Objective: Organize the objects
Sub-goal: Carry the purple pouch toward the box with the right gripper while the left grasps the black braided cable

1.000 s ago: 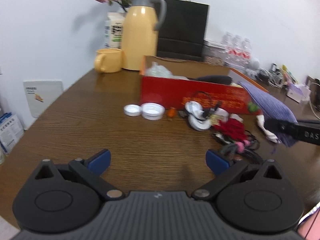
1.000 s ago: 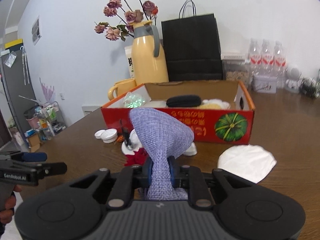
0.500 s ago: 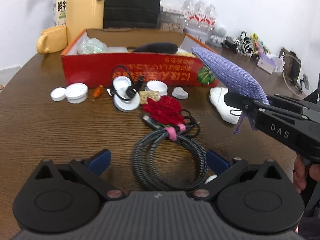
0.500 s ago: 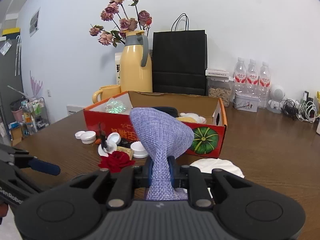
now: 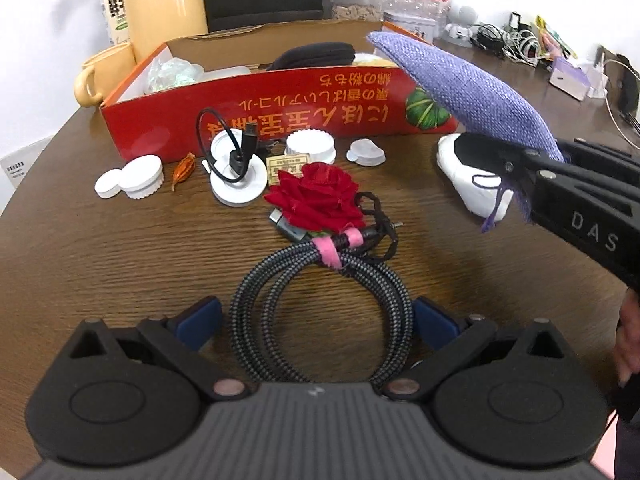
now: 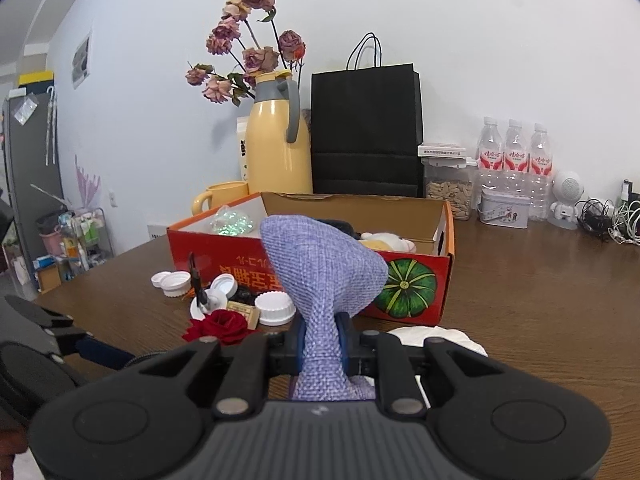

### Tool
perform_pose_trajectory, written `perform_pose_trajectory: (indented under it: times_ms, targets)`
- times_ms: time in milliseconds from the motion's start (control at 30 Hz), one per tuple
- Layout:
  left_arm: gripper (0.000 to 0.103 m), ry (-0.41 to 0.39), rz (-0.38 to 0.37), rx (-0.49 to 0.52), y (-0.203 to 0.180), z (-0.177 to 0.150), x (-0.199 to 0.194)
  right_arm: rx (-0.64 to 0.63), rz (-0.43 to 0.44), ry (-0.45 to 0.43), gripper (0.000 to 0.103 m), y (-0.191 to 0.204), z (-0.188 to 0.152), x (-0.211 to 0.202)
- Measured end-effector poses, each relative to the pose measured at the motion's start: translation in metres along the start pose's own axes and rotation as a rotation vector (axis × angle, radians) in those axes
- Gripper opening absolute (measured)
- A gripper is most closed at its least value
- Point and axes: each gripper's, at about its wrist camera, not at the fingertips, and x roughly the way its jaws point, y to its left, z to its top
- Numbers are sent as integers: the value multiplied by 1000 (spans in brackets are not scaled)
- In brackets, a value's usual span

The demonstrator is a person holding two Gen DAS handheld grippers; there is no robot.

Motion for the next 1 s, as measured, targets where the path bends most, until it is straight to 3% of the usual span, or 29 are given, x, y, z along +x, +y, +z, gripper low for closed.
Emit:
perform_pose_trajectory:
  times_ms: [200,567,733,933,1000]
  targets:
    - [103,8,30,-24,2,2,-1,9,21,-7,15,-2,-3,0]
    - [103,-7,122,55,1,5,-3,20,32,-7,15,-4,-5,2]
    - [103,31,43,-74,29,5,0,19,34,-3,15,-4,-6,2]
    - [103,33,37,-54,32,6,2,24,33,7,15,-4,-7,5]
    - [97,19,29,-40,29,5,1,25,29,10,15,-4,-7,5]
